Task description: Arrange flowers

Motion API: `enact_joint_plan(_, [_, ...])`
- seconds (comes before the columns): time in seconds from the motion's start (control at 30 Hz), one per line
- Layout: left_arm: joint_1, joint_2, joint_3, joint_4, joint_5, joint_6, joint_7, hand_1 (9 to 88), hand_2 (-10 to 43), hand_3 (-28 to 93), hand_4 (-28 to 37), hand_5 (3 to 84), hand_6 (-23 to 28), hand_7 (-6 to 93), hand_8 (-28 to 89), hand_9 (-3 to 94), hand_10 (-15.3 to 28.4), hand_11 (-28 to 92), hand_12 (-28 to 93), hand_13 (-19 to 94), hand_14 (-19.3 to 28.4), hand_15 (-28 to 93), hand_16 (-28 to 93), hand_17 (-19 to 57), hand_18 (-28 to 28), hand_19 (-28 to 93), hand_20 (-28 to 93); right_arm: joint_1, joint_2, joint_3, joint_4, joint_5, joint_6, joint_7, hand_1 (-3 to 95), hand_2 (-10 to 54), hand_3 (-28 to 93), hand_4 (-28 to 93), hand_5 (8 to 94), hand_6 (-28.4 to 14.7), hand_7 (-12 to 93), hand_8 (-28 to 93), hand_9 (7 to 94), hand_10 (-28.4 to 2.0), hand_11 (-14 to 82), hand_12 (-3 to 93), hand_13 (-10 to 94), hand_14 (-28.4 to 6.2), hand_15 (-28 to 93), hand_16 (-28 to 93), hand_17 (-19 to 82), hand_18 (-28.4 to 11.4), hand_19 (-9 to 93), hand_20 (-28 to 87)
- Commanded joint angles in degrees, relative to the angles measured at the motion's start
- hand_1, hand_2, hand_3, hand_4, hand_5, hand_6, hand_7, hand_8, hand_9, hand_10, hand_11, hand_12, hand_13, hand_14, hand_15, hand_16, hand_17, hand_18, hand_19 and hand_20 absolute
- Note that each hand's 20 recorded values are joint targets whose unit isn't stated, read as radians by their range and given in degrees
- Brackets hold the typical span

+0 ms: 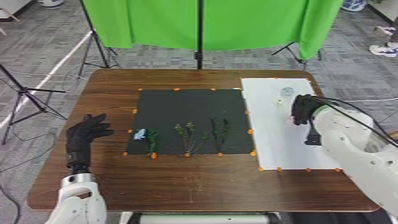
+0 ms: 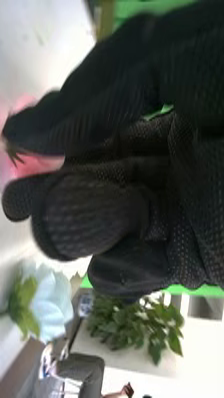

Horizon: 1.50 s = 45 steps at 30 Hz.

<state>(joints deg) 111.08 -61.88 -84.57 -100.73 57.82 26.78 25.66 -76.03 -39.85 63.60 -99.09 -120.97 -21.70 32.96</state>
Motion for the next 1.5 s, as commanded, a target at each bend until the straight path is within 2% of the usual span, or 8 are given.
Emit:
enact_joint_plan(0.03, [0.99, -2.14, 1.77, 1.4, 0.02, -0.85, -0.53, 25.2, 13.4, 59, -28.2, 64.1, 8.4, 8.5, -5, 65.3, 17.6, 23, 14, 62, 21.1, 40, -3, 21.5, 24.9, 69, 17, -6.53, 1.37, -0.24, -1.03, -1.46, 9.89, -0.87, 68.4, -9.5, 51, -19, 71.3, 1.8, 30, 8, 87.3, -7.8, 8.3, 37.1, 90, -1.8, 55, 35, 56, -16.2, 92, 49])
enact_joint_plan(0.33, [2.57, -1.62, 0.55, 0.5, -0.96, 0.14, 0.26, 25.5, 13.5, 59, -28.1, 64.1, 8.4, 8.5, -5, 65.4, 17.6, 23, 14, 62, 21.3, 40, -3, 21.5, 24.9, 69, 17, -0.69, 5.13, -1.17, -6.5, 0.78, 11.73, -0.39, 70.1, -9.5, 51, -16, 75.1, 0.5, 37, 7, 89.4, -8.0, 10.1, 43.0, 91, -1.1, 56, 37, 57, -15.7, 93, 50])
enact_joint_plan(0.57, [3.6, -1.46, 0.18, 0.04, -1.47, 0.91, 0.4, 25.5, 13.9, 58, -28.2, 64.1, 8.4, 8.5, -5, 65.4, 17.5, 23, 14, 62, 21.3, 40, -3, 21.5, 24.9, 69, 17, 27.64, 3.89, -13.54, -10.49, 2.35, 15.11, -4.96, 69.2, -9.5, 52, -15, 75.2, 0.1, 38, 7, 89.4, -8.4, 10.5, 44.0, 90, -0.8, 56, 37, 57, -15.7, 93, 50])
enact_joint_plan(0.67, [3.29, -1.52, 0.49, 0.3, -1.62, 1.02, 0.48, 25.4, 14.1, 58, -28.2, 64.2, 8.4, 8.5, -5, 65.3, 17.5, 23, 14, 62, 21.3, 40, -3, 21.5, 24.9, 69, 17, 37.37, -2.57, -19.75, -8.34, 0.06, 18.53, -8.83, 69.1, -9.5, 53, -15, 75.3, 0.0, 38, 8, 89.2, -8.4, 10.5, 44.4, 90, -0.8, 56, 38, 57, -15.5, 93, 50])
enact_joint_plan(0.83, [2.74, -1.94, 1.2, 0.45, -1.55, 0.71, 0.45, 25.2, 14.6, 58, -28.3, 64.2, 8.4, 8.6, -5, 65.4, 17.6, 23, 14, 62, 21.4, 40, -3, 21.5, 24.9, 69, 17, 40.74, -17.42, -24.14, -1.62, -2.28, 25.03, -14.29, 69.1, -9.5, 53, -15, 75.1, 0.2, 38, 8, 89.0, -8.2, 10.5, 44.6, 90, -0.6, 56, 38, 57, -15.0, 93, 51])
enact_joint_plan(1.4, [1.23, -0.85, 2.58, -0.05, -0.85, 2.42, 1.62, 25.1, 14.9, 58, -28.3, 64.4, 8.4, 8.5, -5, 65.5, 17.7, 23, 14, 62, 21.2, 40, -3, 21.5, 25.0, 69, 17, 36.82, -45.24, -28.65, 26.52, -16.31, 10.45, -26.85, 68.2, -9.5, 53, -16, 73.7, 0.6, 40, 7, 88.4, -7.8, 10.8, 45.3, 89, -0.1, 58, 38, 57, -13.9, 93, 52])
enact_joint_plan(1.47, [1.23, -0.79, 2.83, -0.26, -1.4, 3.19, 1.99, 25.2, 15.0, 58, -28.3, 64.3, 8.4, 8.5, -5, 65.5, 17.6, 23, 14, 62, 21.3, 40, -3, 21.6, 25.0, 69, 17, 35.39, -46.56, -28.88, 27.33, -19.25, 8.87, -27.99, 68.0, -9.5, 54, -16, 73.5, 0.8, 41, 6, 88.3, -7.8, 10.8, 45.3, 89, -0.1, 58, 38, 57, -13.9, 93, 53])
enact_joint_plan(1.5, [0.97, -0.66, 3.34, -0.21, -2.27, 4.57, 2.84, 25.2, 15.1, 58, -28.3, 64.4, 8.5, 8.5, -5, 65.5, 17.7, 23, 14, 62, 21.3, 40, -3, 21.6, 25.1, 69, 17, 34.82, -47.15, -28.84, 27.55, -20.65, 7.46, -28.78, 67.9, -9.5, 54, -16, 73.6, 0.7, 41, 6, 88.3, -7.8, 10.8, 45.3, 89, -0.1, 58, 38, 57, -14.0, 93, 53])
